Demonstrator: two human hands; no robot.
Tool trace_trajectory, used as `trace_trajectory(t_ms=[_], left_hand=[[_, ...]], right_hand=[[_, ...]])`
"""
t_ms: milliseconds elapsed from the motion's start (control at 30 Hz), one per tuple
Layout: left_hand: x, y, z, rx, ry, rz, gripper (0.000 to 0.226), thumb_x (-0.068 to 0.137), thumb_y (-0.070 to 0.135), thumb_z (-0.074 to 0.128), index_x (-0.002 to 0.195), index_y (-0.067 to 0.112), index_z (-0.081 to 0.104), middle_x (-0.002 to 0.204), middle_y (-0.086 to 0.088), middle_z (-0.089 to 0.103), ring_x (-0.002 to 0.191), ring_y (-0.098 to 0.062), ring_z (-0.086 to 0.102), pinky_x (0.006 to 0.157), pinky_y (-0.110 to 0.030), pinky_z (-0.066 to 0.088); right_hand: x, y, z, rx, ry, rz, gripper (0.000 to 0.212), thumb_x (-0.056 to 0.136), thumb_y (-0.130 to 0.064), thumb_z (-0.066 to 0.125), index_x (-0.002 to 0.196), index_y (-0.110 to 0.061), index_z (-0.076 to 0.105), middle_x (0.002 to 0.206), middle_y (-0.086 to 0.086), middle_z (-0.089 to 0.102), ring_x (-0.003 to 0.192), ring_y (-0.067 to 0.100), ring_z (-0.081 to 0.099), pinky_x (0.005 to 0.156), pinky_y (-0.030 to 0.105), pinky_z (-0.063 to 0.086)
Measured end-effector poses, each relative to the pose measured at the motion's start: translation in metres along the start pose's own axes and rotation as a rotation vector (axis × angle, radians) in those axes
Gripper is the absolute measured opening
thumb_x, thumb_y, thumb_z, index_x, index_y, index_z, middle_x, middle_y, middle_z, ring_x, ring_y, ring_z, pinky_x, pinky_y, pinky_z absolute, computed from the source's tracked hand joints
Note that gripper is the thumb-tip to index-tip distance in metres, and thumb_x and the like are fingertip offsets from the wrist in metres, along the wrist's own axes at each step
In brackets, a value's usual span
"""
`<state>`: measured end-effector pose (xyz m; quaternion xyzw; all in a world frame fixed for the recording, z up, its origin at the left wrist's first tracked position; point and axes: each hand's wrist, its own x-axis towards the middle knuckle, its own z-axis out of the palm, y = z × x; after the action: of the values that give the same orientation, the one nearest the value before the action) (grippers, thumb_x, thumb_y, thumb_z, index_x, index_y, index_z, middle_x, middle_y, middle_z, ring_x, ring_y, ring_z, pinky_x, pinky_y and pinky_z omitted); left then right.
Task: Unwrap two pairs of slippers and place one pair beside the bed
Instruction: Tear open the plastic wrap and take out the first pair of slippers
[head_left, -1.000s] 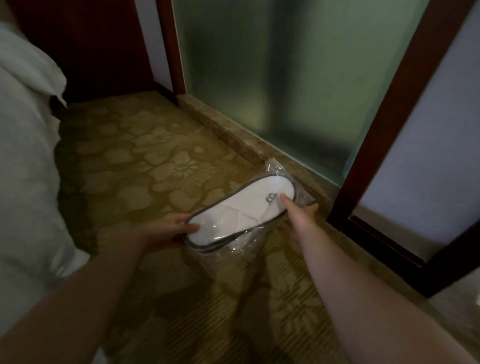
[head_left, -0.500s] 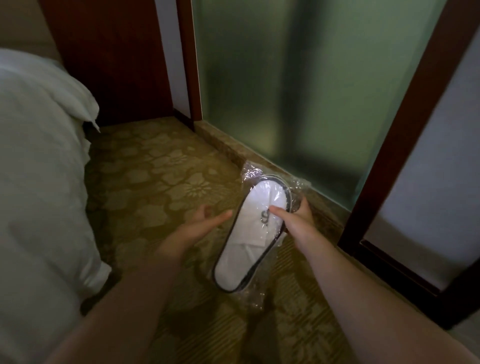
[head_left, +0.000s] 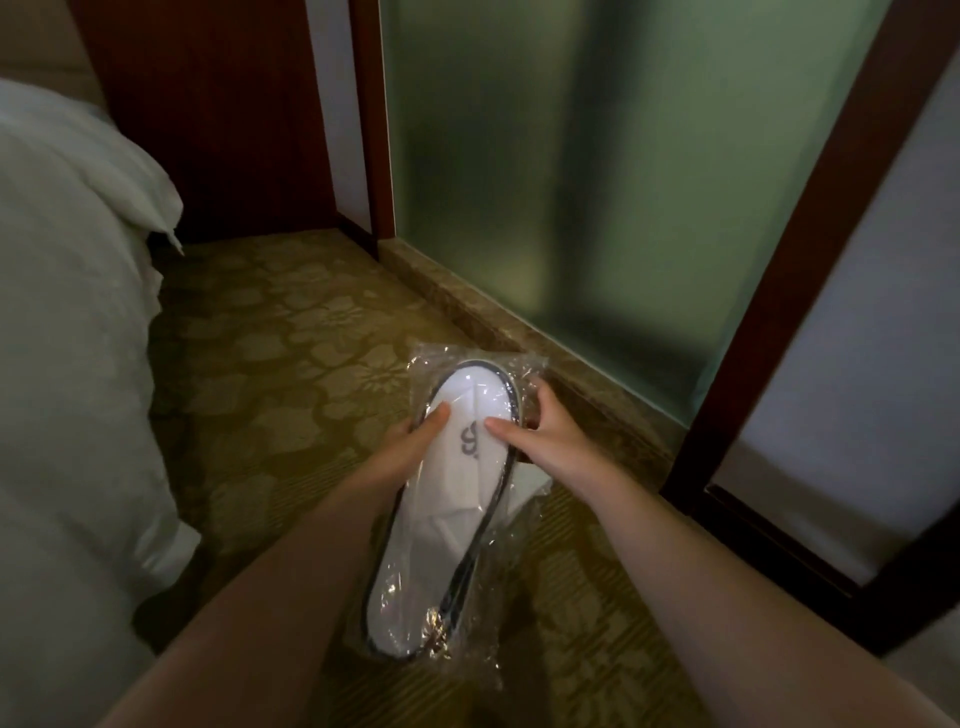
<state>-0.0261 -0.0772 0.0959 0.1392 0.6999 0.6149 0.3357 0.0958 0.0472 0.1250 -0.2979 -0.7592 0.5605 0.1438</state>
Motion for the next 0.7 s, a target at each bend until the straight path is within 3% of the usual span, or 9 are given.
trace_trajectory(t_ms=[133, 200, 333, 433, 533, 700], left_hand=[[0.001, -0.003, -0.014, -0.008, 0.078, -0.077, 0.058, 0.088, 0.051, 0.051, 0.128, 0.009, 0.053, 0.118, -0.012, 0.062, 0.100, -0.028, 0.061, 0.073, -0.033, 0.052], [0.006, -0.009, -0.021, -0.004, 0.135, -0.084, 0.061, 0.090, 0.050, 0.049, 0.133, 0.007, 0.048, 0.131, -0.013, 0.058, 0.112, -0.031, 0.058, 0.080, -0.034, 0.049], [0.010, -0.016, -0.028, 0.035, 0.155, -0.056, 0.060, 0.088, 0.045, 0.055, 0.135, 0.008, 0.050, 0.137, -0.014, 0.054, 0.121, -0.030, 0.055, 0.099, -0.035, 0.046], [0.010, -0.019, -0.024, 0.087, 0.080, -0.052, 0.049, 0.091, 0.038, 0.053, 0.131, 0.009, 0.054, 0.126, -0.009, 0.058, 0.112, -0.025, 0.057, 0.096, -0.032, 0.044], [0.015, -0.024, -0.022, 0.173, 0.060, -0.022, 0.050, 0.094, 0.037, 0.049, 0.133, 0.007, 0.053, 0.136, -0.012, 0.054, 0.124, -0.027, 0.052, 0.102, -0.031, 0.037], [0.014, -0.027, -0.026, 0.217, 0.045, -0.040, 0.057, 0.095, 0.041, 0.043, 0.140, 0.005, 0.043, 0.140, -0.002, 0.044, 0.136, -0.026, 0.039, 0.111, -0.033, 0.028]], right_hand=[[0.007, -0.006, 0.003, -0.142, -0.005, -0.124, 0.091, 0.081, -0.031, 0.070, 0.149, -0.034, 0.010, 0.140, 0.002, 0.046, 0.124, 0.020, 0.049, 0.094, 0.034, 0.040], [0.007, -0.003, 0.009, -0.201, 0.050, -0.194, 0.090, 0.082, -0.027, 0.069, 0.149, -0.035, 0.009, 0.142, 0.002, 0.044, 0.116, 0.017, 0.051, 0.093, 0.034, 0.044], [-0.002, 0.017, 0.012, -0.535, 0.043, -0.384, 0.083, 0.085, -0.024, 0.064, 0.149, -0.034, 0.011, 0.154, -0.002, 0.026, 0.137, 0.016, 0.036, 0.105, 0.032, 0.036], [-0.002, 0.036, 0.005, -0.746, 0.062, -0.460, 0.073, 0.089, -0.023, 0.058, 0.149, -0.030, 0.017, 0.156, -0.004, 0.020, 0.141, 0.015, 0.028, 0.108, 0.031, 0.032], [0.003, 0.049, -0.005, -0.918, 0.222, -0.550, 0.059, 0.089, -0.023, 0.058, 0.143, -0.025, 0.036, 0.151, 0.001, 0.034, 0.140, 0.021, 0.028, 0.111, 0.036, 0.029], [0.009, 0.064, -0.012, -1.099, 0.235, -0.679, 0.044, 0.072, -0.019, 0.077, 0.114, -0.022, 0.066, 0.127, 0.007, 0.062, 0.121, 0.030, 0.052, 0.094, 0.045, 0.048]])
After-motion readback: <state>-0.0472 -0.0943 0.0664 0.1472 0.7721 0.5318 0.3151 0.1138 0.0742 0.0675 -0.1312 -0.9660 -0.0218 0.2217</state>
